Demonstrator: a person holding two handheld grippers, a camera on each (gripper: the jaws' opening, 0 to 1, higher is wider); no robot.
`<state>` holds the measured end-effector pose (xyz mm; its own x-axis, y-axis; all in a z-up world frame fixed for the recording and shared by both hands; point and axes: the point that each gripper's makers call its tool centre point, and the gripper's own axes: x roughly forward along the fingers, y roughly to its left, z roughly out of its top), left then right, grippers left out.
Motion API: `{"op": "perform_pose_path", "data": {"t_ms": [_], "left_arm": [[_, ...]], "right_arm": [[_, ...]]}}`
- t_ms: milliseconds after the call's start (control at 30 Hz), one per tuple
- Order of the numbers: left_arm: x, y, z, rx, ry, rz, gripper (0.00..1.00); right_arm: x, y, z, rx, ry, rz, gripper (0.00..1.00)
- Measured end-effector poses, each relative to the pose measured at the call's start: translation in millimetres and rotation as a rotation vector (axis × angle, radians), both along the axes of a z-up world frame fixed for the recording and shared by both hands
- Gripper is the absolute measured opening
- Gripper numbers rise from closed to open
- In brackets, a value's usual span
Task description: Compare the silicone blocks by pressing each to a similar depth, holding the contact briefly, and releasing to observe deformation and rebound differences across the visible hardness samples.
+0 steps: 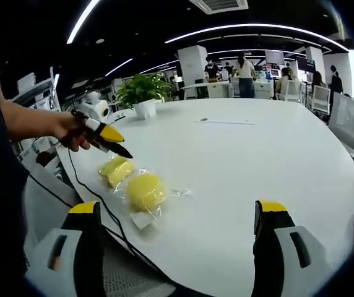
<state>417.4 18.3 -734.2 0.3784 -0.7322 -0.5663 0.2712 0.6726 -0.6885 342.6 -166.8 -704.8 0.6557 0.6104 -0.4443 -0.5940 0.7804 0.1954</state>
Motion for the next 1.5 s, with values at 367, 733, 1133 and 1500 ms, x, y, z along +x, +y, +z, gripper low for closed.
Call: {"op": "perform_pose_path", "data": {"t_ms": [367,733,1133,1500], "left_arm": [[6.2,-15.5,-16.5,-0.066,0.123,0.059,0.78],[3.9,-20.8,-45.8,-0.026,0.206,0.103,0.51],[6.4,-21.6,-58.8,-0.047,0.275,0.163,0.28],[6.2,-21.4,-65.8,0.001,0.232,0.114,0.14]], "right_arm": [[-1.8,-6.2,-0.6,-0.003,0.005,-0.013,0.96],[-1.3,-8.8,-1.1,-0.005,0.011,-0.012,0.96],[-2.4,-8.5,-2.7,-0.004,0.019,-0.012,0.96],[-3.3,-9.3,-2.3,-0.007,0.017,-0.020,0.96]]}}
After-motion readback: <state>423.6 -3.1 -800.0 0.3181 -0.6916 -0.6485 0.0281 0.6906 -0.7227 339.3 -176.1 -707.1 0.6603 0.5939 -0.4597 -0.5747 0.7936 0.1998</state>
